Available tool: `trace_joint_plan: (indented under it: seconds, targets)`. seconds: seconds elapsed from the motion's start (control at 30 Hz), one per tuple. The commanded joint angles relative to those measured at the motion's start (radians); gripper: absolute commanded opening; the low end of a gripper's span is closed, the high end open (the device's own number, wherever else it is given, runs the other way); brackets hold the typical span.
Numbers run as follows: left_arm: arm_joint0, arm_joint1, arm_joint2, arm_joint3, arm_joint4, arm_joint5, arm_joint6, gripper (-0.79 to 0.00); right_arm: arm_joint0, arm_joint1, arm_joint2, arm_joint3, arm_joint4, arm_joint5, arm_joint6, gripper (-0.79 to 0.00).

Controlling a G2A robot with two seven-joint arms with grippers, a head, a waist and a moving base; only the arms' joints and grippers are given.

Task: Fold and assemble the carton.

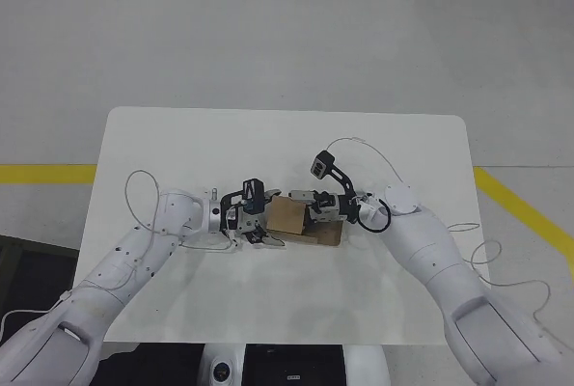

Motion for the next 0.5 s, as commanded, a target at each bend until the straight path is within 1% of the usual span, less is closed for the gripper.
trace_joint_plan:
  seconds: [0.0,0.47]
  targets:
    - [-0.001,-0.001,-0.001,0.006,0.003,-0.004,0.008,0.0,0.0,-0.001,0.002,-0.003,-0.003,-0.002,-0.002,0.0]
    - [-0.004,-0.006,-0.014,0.013,0.018,-0.027,0.042,0.0,0.0,-0.007,0.011,-0.011,-0.02,-0.031,-0.031,0.0]
